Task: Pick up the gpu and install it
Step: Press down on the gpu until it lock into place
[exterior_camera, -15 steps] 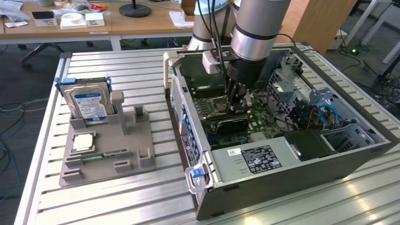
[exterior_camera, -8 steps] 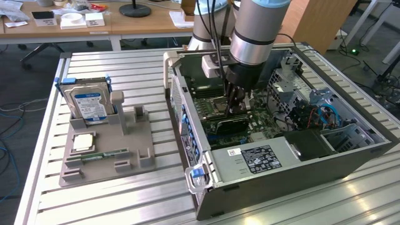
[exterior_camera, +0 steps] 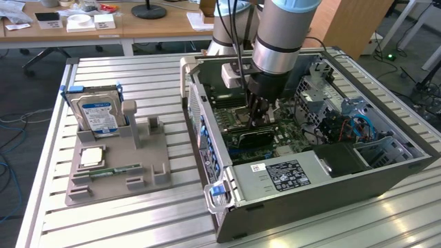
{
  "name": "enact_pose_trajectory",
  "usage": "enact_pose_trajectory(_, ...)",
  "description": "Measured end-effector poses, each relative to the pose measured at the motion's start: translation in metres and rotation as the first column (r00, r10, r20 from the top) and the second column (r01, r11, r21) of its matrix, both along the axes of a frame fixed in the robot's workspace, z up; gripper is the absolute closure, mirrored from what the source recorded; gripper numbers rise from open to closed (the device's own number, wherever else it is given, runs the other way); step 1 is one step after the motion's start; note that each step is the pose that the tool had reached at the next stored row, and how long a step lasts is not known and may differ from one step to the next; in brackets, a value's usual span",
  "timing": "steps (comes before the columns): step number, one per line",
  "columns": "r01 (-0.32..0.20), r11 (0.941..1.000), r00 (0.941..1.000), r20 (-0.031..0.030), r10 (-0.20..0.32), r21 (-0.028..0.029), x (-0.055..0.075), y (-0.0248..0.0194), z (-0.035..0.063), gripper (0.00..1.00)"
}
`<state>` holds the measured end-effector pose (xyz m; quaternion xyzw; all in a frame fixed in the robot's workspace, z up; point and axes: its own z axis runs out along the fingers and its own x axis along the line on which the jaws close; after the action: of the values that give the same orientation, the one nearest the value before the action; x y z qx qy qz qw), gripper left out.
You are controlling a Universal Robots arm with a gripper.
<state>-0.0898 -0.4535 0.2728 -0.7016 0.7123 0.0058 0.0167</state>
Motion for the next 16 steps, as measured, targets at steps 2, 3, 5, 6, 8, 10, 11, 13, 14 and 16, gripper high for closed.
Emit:
enact_pose_trajectory(2, 0.0, 1.0, 1.0, 0.0001, 0.0, 0.0002, -0.0005, 0.0, -0.0001, 0.89)
enact_pose_trajectory(3, 0.0, 1.0, 1.0, 0.0001, 0.0, 0.0002, -0.0005, 0.0, -0.0002, 0.89)
enact_pose_trajectory(5, 0.0, 1.0, 1.0, 0.0001, 0.0, 0.0003, -0.0005, -0.0001, -0.0009, 0.89)
enact_pose_trajectory(6, 0.0, 1.0, 1.0, 0.0, 0.0, 0.0002, -0.0006, -0.0003, -0.001, 0.89)
enact_pose_trajectory(8, 0.0, 1.0, 1.0, 0.0002, 0.0, 0.0003, -0.0007, -0.0007, -0.0014, 0.89)
enact_pose_trajectory(10, 0.0, 1.0, 1.0, 0.0001, 0.0, 0.0001, -0.0012, -0.0008, -0.0021, 0.89)
enact_pose_trajectory(11, 0.0, 1.0, 1.0, 0.0001, 0.0, 0.0002, -0.0017, -0.0008, -0.0027, 0.89)
enact_pose_trajectory(13, 0.0, 1.0, 1.0, 0.0002, 0.0, 0.0003, -0.0032, -0.0008, -0.0043, 0.89)
enact_pose_trajectory(14, 0.0, 1.0, 1.0, 0.0001, 0.0, 0.0002, -0.0036, -0.0008, -0.0051, 0.89)
enact_pose_trajectory(16, 0.0, 1.0, 1.0, 0.0001, 0.0, 0.0001, -0.0041, -0.0008, -0.0062, 0.89)
